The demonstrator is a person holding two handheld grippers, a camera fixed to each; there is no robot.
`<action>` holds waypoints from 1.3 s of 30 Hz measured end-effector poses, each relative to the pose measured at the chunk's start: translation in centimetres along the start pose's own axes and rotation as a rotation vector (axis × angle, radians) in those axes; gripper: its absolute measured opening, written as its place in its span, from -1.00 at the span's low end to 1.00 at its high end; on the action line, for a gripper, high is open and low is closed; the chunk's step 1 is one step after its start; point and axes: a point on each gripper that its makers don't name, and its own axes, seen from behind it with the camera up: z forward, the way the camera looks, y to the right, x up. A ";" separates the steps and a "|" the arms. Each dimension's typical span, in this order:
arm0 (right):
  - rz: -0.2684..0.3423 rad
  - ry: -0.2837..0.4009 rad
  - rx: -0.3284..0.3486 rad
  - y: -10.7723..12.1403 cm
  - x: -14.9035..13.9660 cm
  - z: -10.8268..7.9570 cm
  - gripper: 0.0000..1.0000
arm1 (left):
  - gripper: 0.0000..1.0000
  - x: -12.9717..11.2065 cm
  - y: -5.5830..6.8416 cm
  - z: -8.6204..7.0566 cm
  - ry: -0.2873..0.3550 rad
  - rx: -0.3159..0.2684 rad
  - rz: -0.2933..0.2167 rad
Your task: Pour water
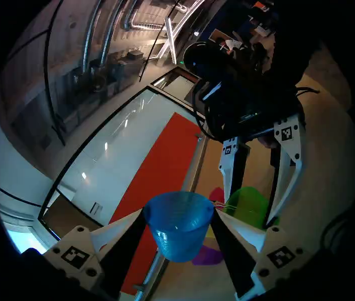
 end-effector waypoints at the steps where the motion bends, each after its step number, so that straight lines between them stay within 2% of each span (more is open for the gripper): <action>1: 0.000 0.000 0.000 0.0 0.0 0.0 0.83 | 0.74 0.0 0.0 0.0 0.001 0.000 0.000; 39: -0.001 0.001 0.012 -0.4 -0.1 -0.1 0.82 | 0.74 -0.2 -0.3 0.3 -0.004 0.014 0.054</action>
